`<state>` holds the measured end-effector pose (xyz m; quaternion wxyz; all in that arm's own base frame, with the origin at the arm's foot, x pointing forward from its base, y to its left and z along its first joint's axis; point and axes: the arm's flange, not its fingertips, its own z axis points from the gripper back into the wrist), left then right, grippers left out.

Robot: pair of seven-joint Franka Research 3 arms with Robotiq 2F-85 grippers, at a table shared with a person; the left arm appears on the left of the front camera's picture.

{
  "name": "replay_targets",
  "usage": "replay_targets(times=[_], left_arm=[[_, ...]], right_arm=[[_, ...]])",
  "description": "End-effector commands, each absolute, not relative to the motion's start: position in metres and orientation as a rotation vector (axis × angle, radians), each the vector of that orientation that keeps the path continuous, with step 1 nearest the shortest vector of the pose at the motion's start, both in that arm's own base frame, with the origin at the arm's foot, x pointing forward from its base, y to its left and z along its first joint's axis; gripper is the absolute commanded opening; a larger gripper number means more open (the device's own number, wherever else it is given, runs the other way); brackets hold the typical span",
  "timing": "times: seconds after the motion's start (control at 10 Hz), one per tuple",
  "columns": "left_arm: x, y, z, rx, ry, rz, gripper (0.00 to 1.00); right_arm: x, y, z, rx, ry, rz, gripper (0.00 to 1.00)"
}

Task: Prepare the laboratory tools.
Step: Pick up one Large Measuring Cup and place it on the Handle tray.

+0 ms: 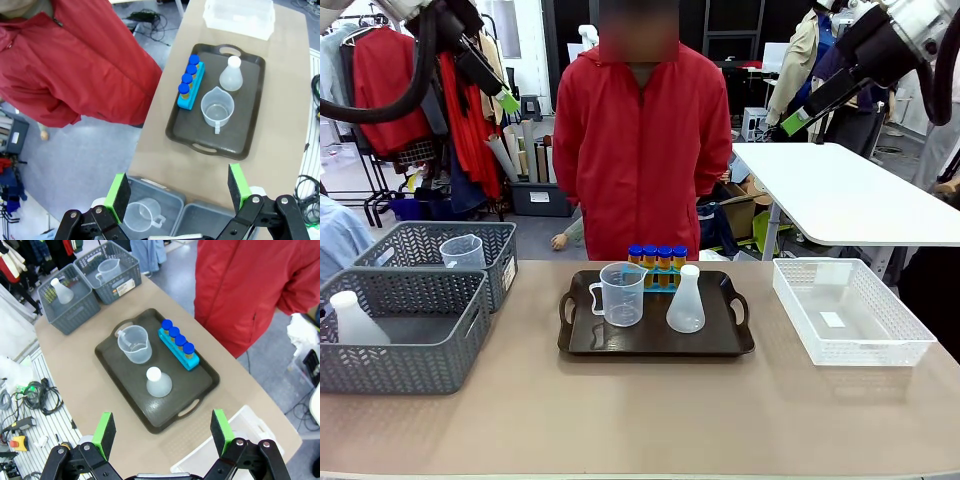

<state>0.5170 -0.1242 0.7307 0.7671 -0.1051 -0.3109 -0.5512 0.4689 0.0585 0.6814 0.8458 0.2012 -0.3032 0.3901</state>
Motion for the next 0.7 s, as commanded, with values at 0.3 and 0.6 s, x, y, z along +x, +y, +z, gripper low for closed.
replay_targets(times=[0.3,0.6], left_arm=[[0.5159,-0.1228,0.7326,-0.229,-0.681,-1.194,1.0],[0.5159,-0.1228,0.7326,-0.229,-0.681,-1.194,1.0]], right_arm=[[0.4678,0.059,0.6819,0.436,-0.645,0.821,1.0],[0.4678,0.059,0.6819,0.436,-0.645,0.821,1.0]])
